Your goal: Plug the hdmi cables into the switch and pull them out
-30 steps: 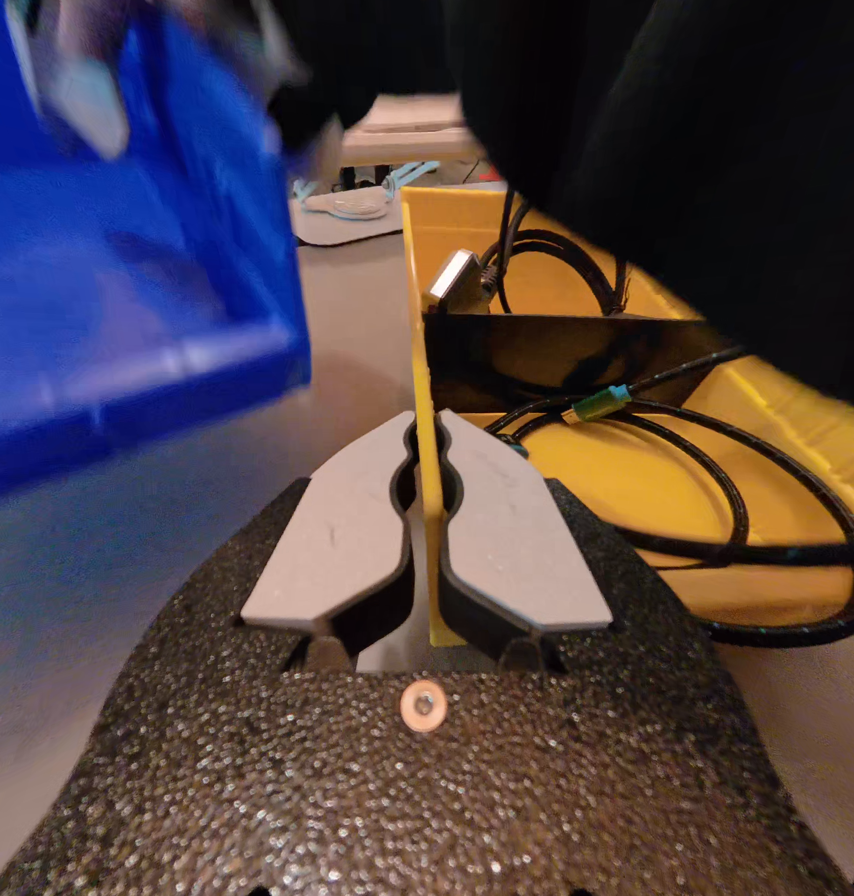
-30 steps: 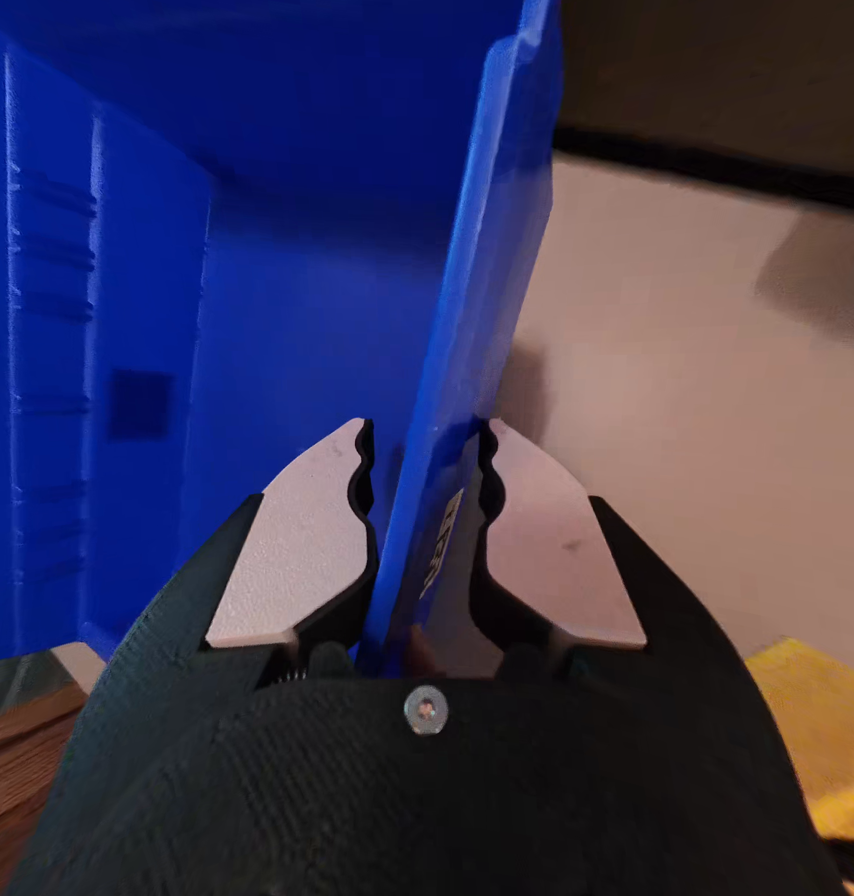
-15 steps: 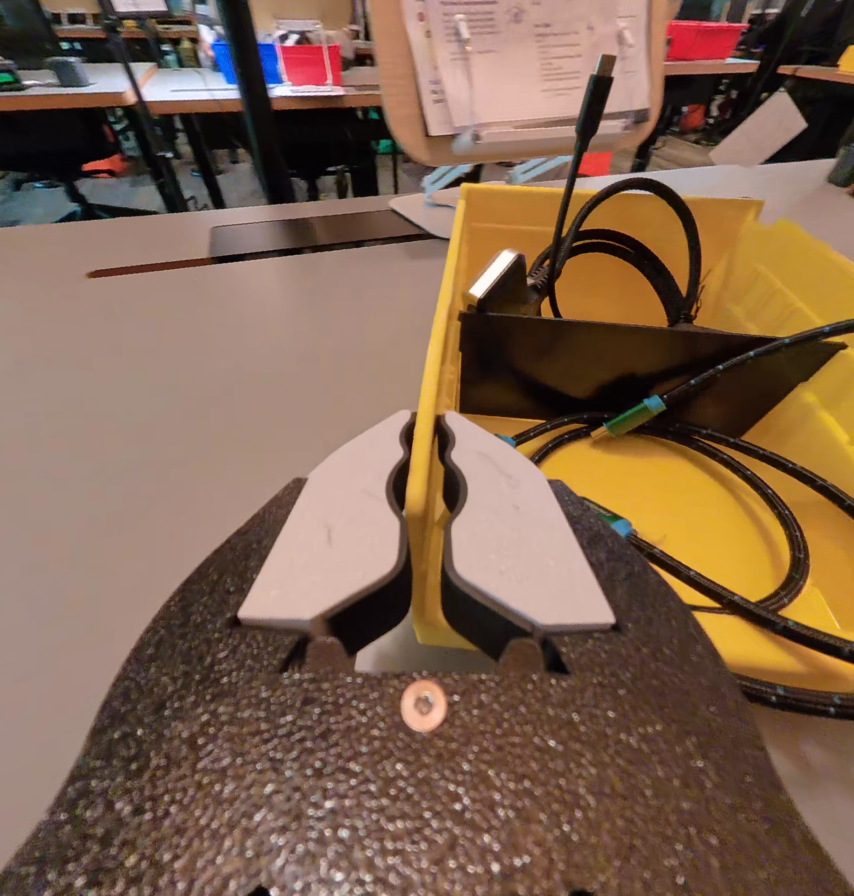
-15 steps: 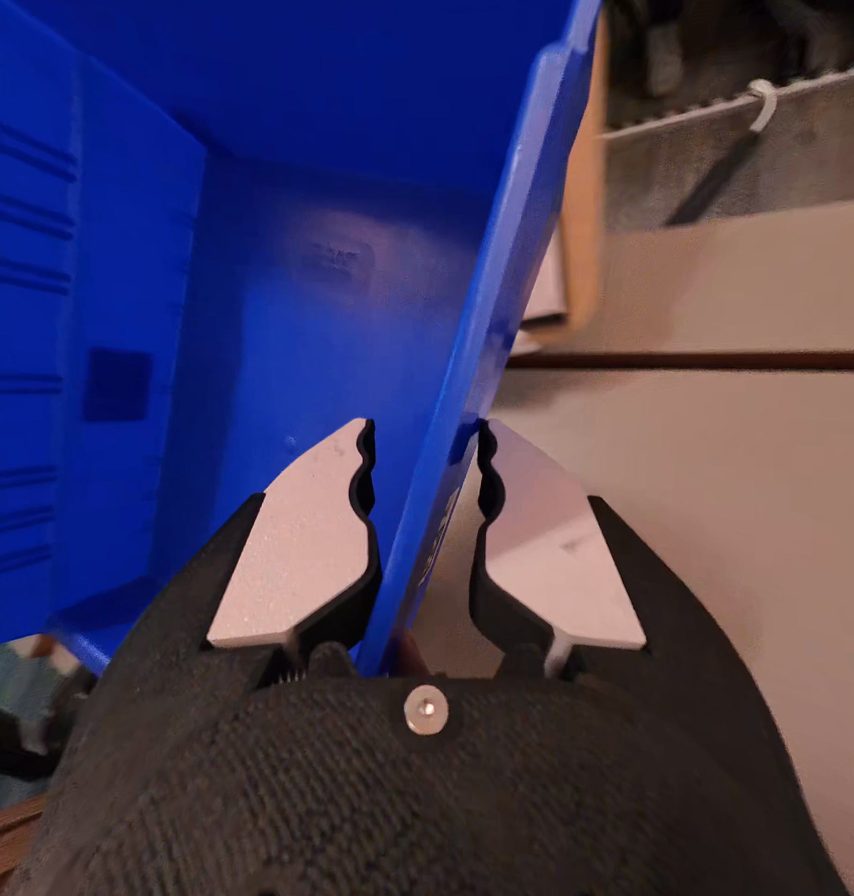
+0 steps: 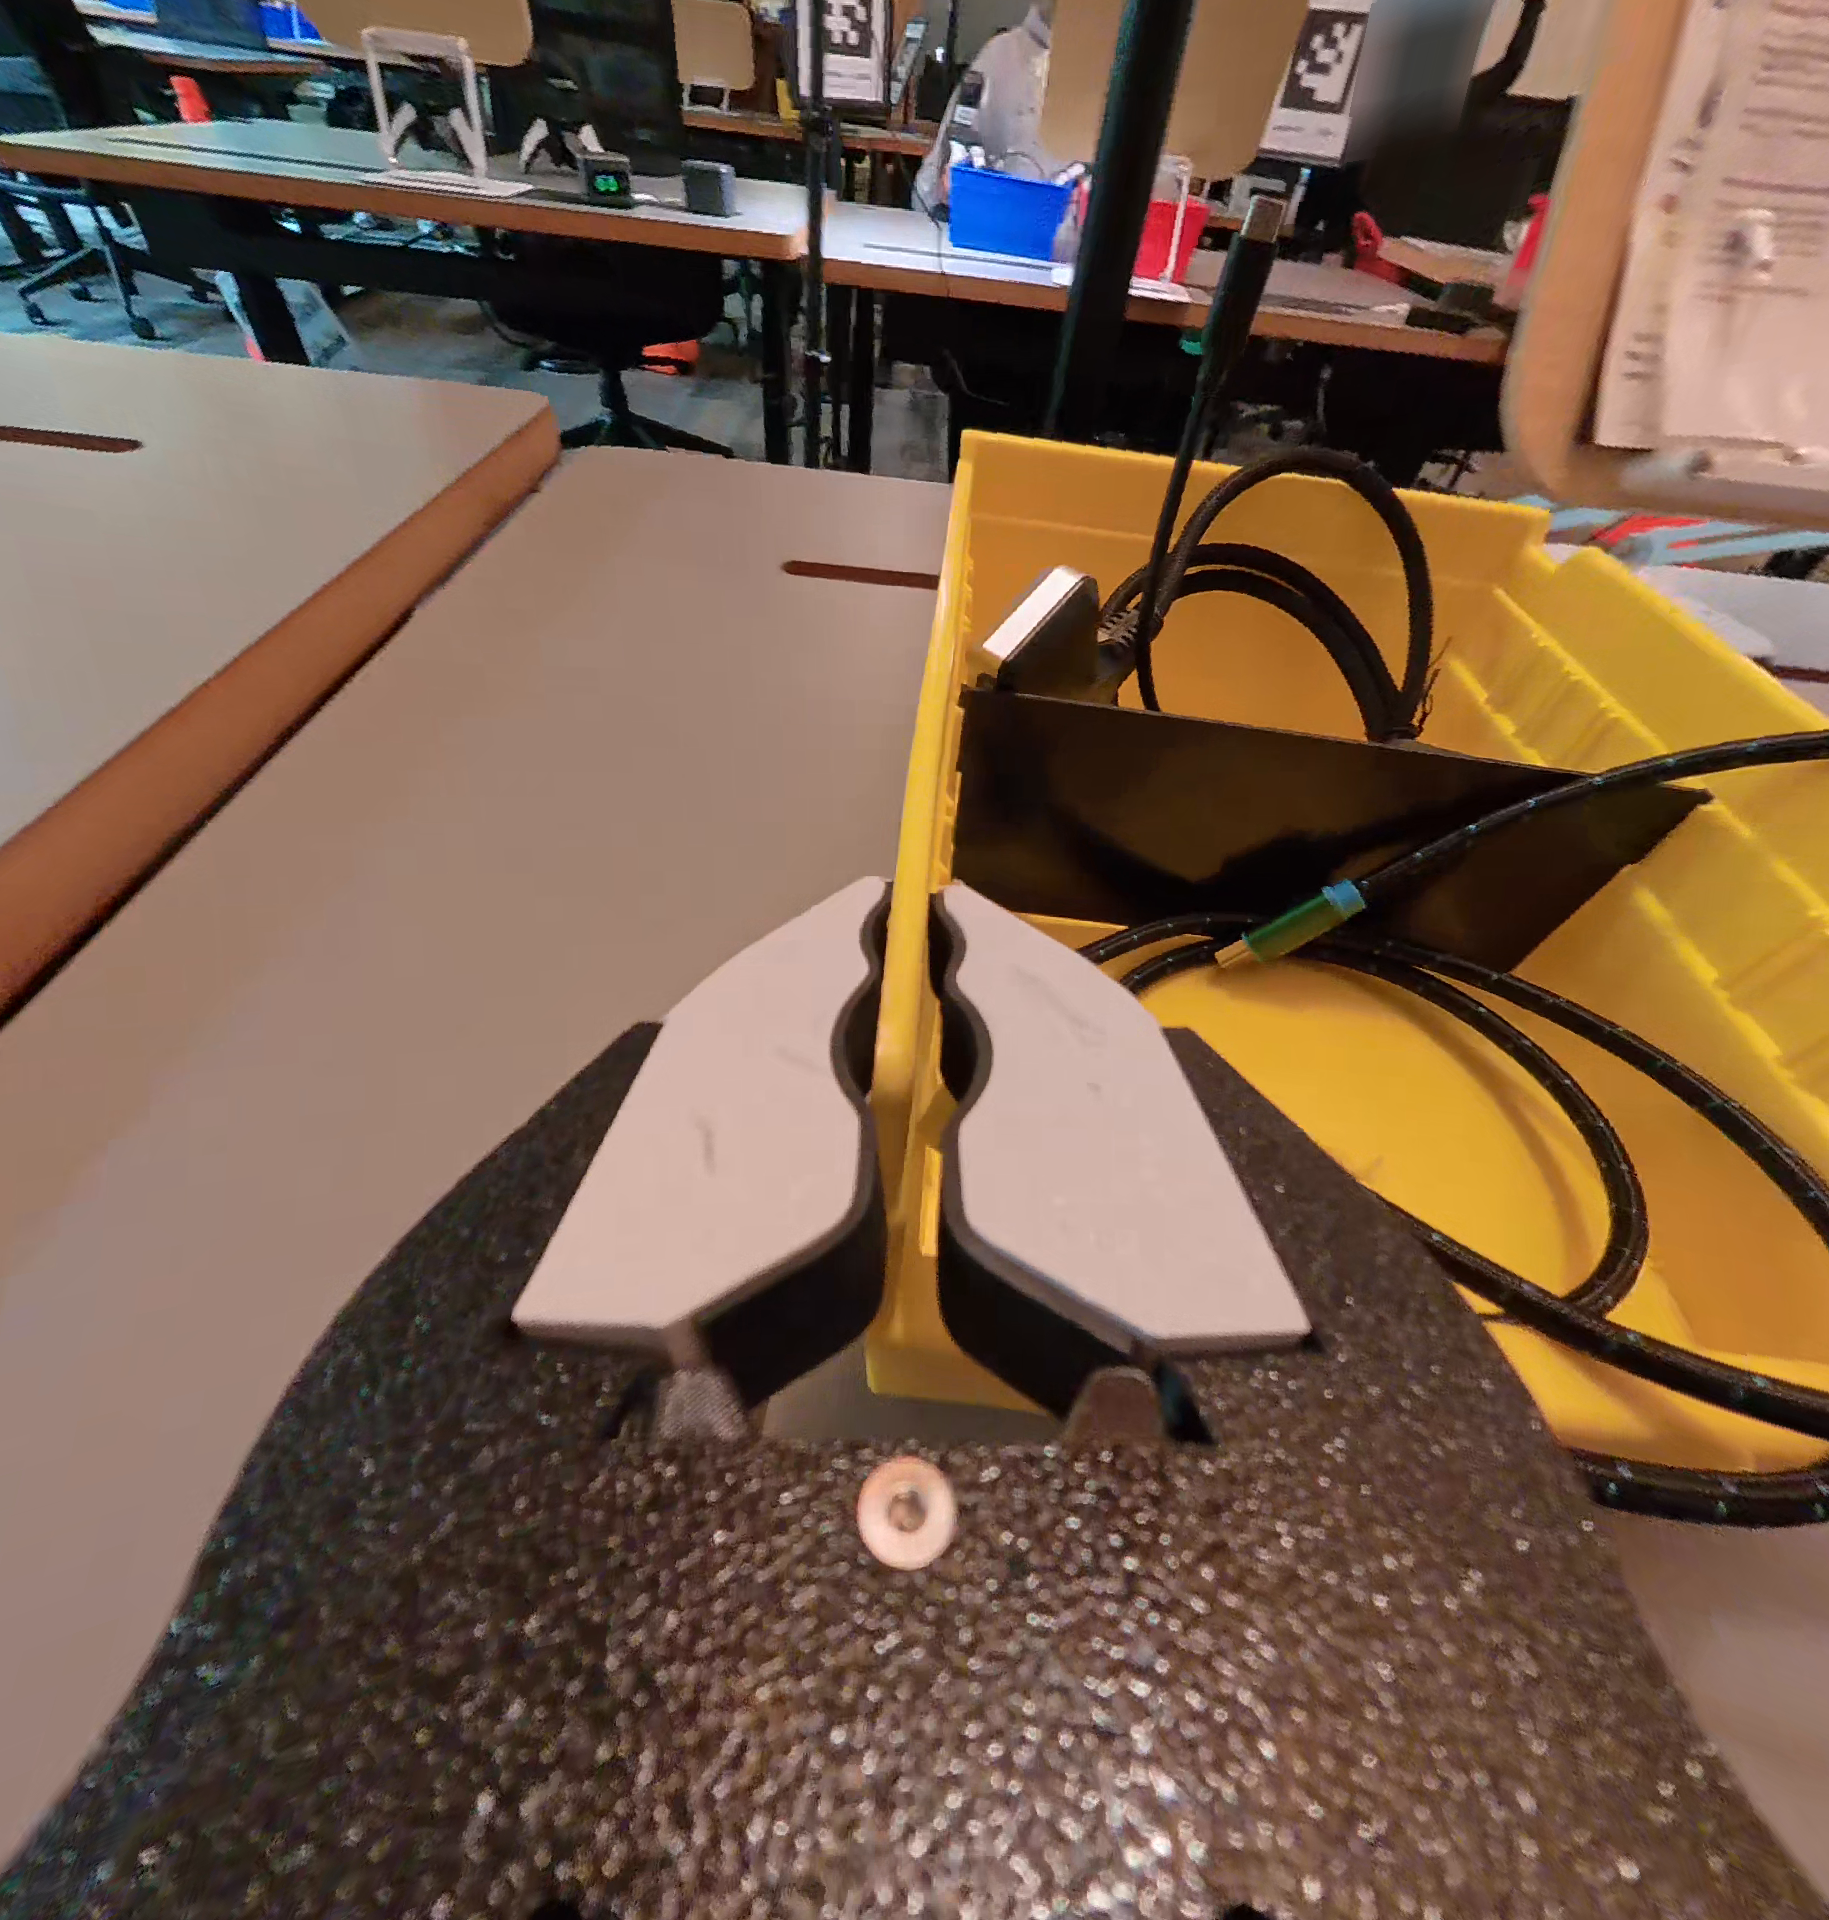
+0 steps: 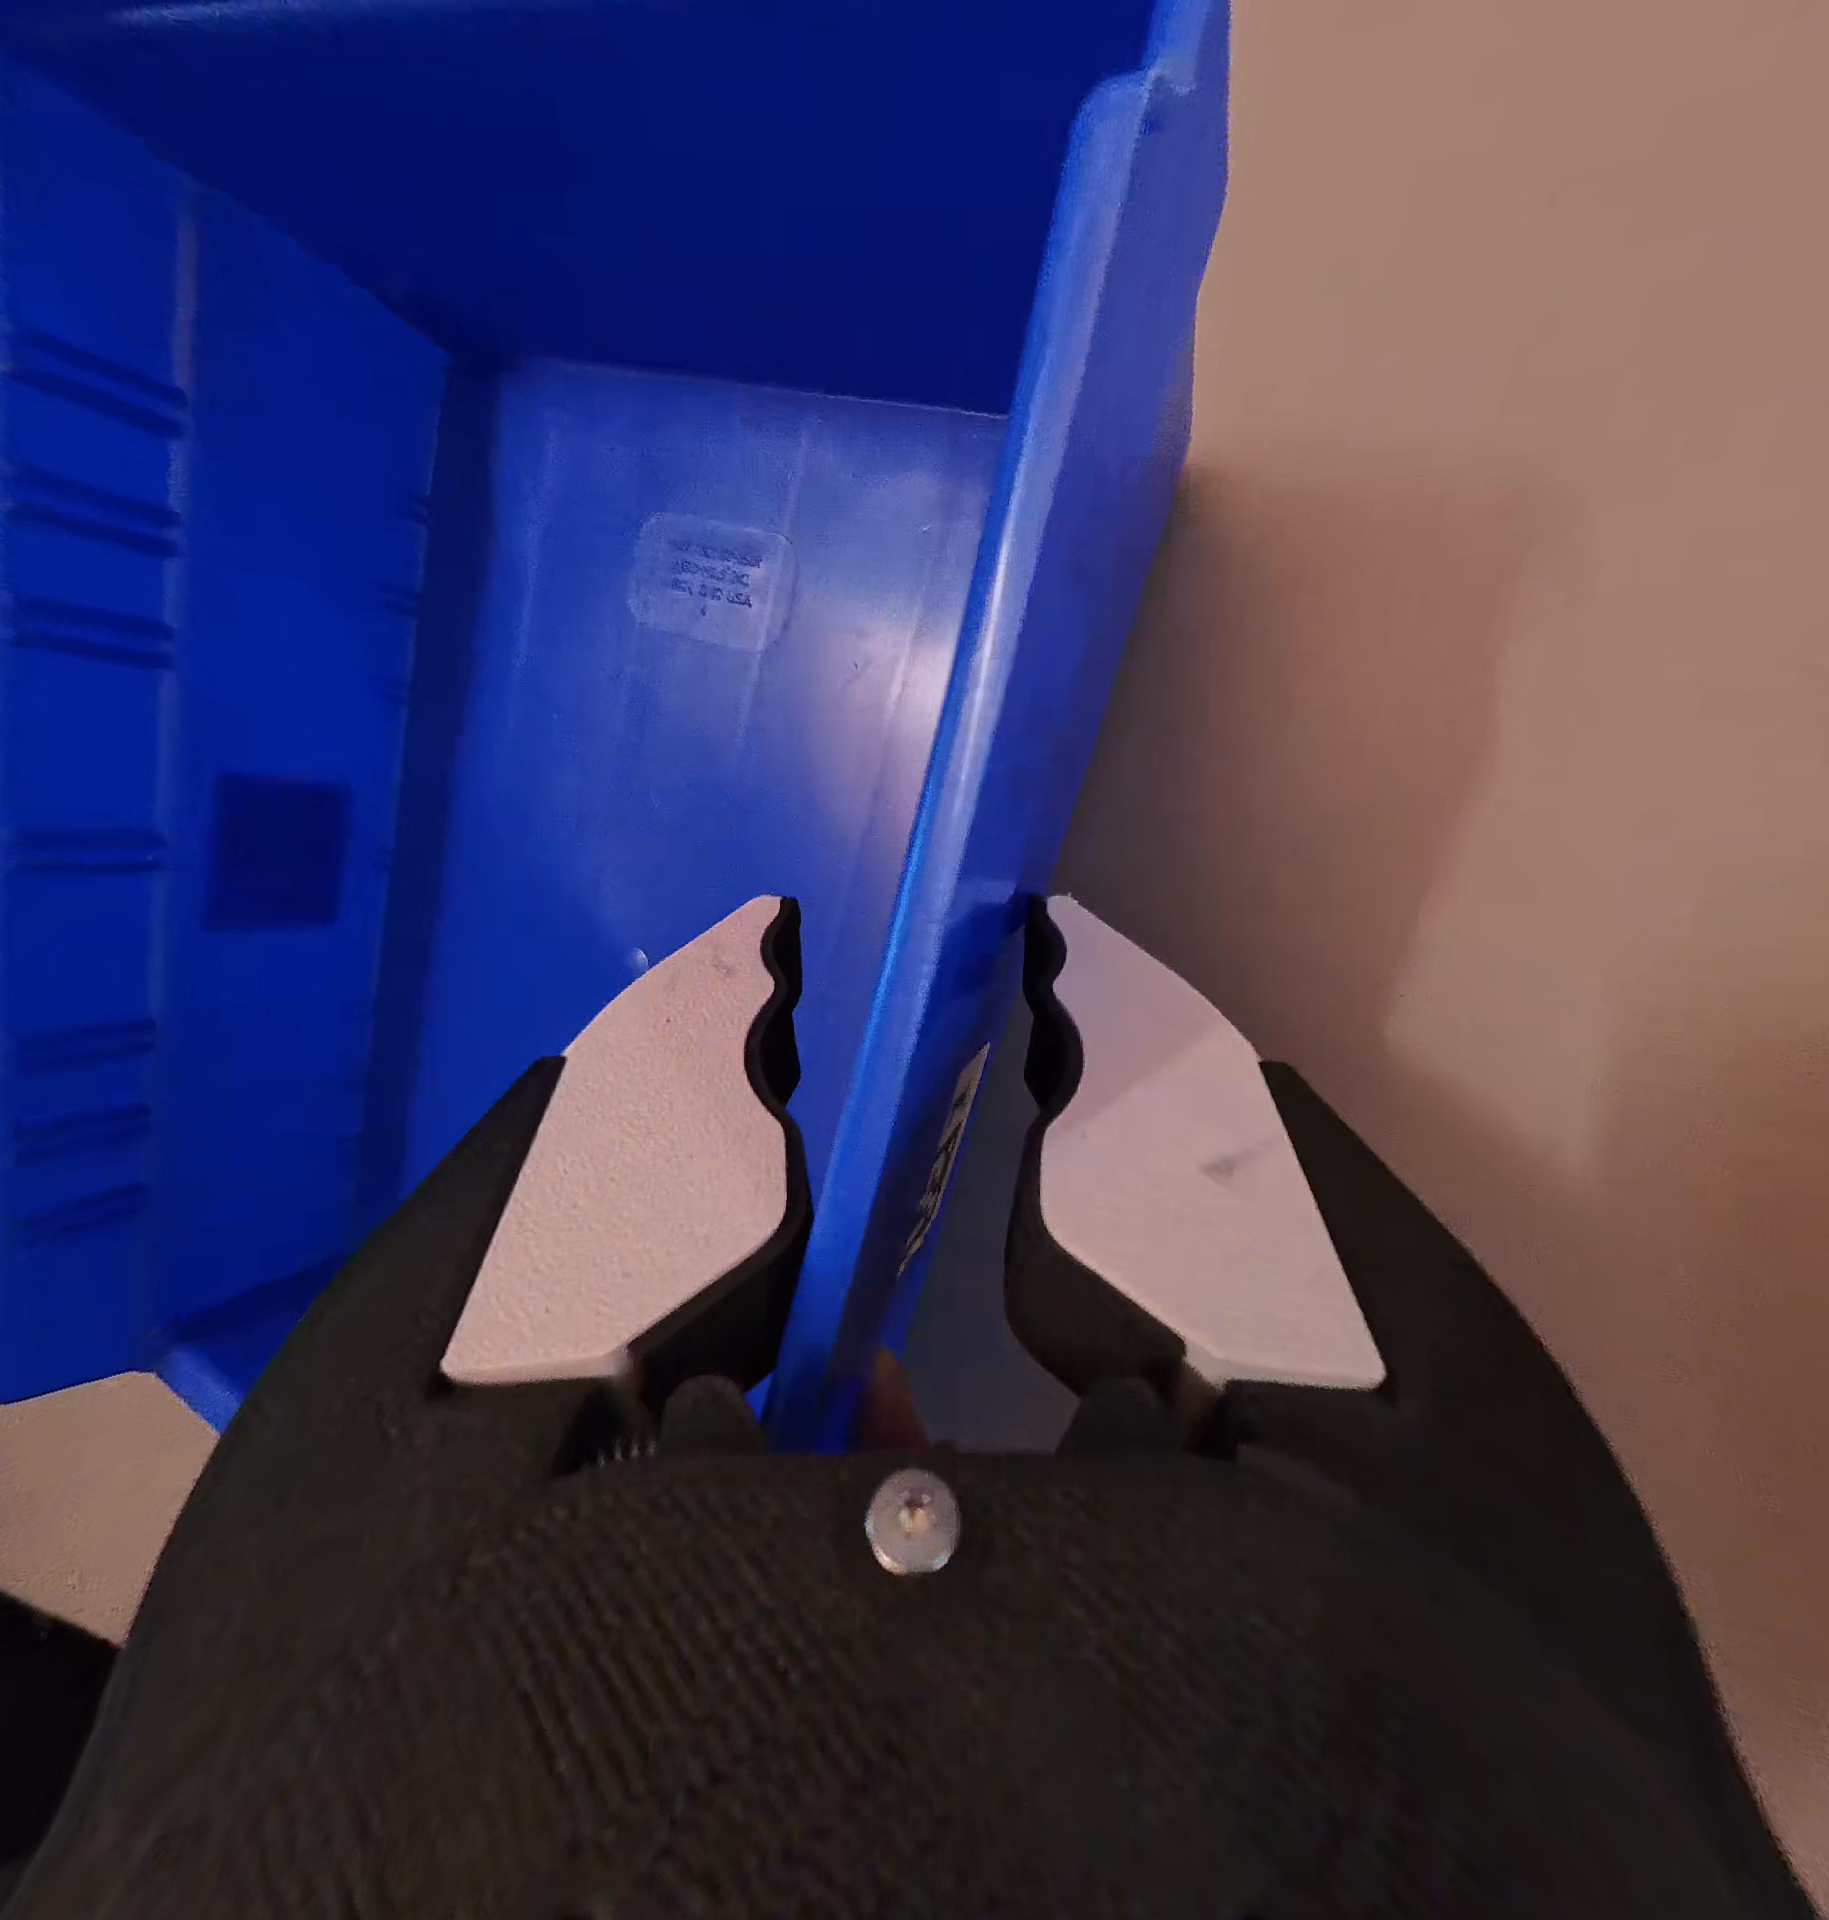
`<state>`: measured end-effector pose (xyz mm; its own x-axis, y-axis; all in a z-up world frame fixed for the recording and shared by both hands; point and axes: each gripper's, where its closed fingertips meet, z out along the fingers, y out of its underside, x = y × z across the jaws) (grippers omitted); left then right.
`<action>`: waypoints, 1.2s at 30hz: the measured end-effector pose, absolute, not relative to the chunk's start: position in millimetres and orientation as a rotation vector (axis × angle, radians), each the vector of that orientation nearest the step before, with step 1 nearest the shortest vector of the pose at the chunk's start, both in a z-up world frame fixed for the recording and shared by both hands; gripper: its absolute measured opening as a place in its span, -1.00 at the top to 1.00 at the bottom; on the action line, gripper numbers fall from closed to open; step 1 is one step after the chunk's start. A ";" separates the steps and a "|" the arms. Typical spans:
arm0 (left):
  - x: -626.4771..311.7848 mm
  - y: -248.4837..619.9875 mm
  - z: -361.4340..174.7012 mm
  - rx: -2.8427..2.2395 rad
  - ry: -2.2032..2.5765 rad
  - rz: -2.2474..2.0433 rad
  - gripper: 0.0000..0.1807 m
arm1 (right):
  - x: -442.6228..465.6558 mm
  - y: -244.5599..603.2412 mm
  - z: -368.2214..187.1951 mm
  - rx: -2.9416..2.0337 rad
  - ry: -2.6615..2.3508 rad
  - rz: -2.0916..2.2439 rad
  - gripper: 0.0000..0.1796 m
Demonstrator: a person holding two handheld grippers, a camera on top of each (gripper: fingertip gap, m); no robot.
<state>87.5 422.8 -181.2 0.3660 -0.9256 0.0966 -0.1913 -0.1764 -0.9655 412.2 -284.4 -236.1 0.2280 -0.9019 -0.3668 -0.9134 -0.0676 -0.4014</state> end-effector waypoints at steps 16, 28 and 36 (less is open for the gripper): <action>102.0 506.2 -178.9 -1.633 0.822 -0.919 0.95 | 489.2 -209.9 -240.4 -2.172 1.389 -0.162 0.53; 103.0 507.2 -178.6 -1.613 0.891 -0.877 0.95 | 528.7 -209.3 -165.9 -2.134 1.304 -0.713 0.57; 101.0 506.0 -174.9 -1.548 0.885 -0.819 0.89 | 377.0 -70.6 -119.9 -1.876 0.799 -0.318 0.38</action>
